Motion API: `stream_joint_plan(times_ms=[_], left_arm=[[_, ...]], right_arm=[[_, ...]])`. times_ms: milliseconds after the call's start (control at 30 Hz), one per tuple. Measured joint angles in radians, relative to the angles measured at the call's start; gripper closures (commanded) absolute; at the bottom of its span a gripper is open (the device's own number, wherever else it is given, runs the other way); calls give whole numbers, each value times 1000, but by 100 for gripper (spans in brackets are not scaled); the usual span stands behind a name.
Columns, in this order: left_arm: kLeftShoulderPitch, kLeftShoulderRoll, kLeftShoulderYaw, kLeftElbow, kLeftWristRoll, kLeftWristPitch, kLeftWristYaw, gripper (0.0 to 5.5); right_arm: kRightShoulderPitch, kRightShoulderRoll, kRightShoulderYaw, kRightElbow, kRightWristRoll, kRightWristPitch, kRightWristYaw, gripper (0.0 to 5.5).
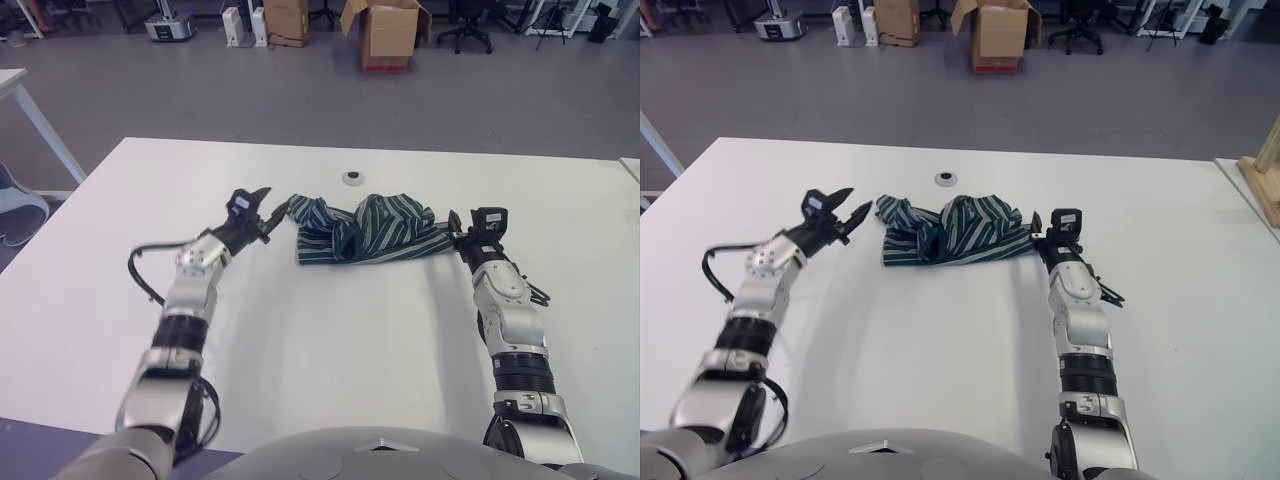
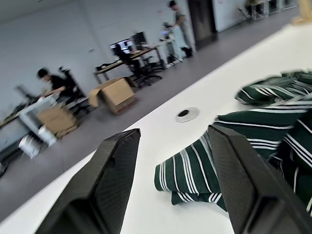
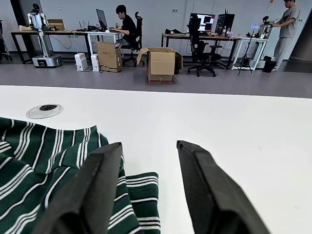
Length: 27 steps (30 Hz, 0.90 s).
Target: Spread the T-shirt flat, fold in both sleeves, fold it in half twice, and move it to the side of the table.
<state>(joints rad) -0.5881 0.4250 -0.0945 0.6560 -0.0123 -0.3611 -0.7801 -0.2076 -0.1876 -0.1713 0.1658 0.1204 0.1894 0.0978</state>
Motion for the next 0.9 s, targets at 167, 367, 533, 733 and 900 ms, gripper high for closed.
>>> stream_joint_plan(times_ms=[167, 367, 533, 733, 900], left_arm=[[-332, 58, -237, 379, 280, -338, -180, 294], [-519, -7, -354, 574, 449, -470, -104, 294], [-572, -51, -481, 640, 620, -476, 20, 315], [-574, -76, -572, 678, 732, -486, 90, 428], [-549, -15, -663, 674, 818, -632, 91, 535]], right_arm=[[3, 3, -4, 13, 0, -10, -4, 339], [5, 6, -5, 16, 0, -20, -17, 339], [4, 13, -4, 26, 0, -34, -22, 337], [-2, 18, -4, 46, 0, -46, -23, 337], [-2, 19, -6, 50, -1, -52, -25, 337]])
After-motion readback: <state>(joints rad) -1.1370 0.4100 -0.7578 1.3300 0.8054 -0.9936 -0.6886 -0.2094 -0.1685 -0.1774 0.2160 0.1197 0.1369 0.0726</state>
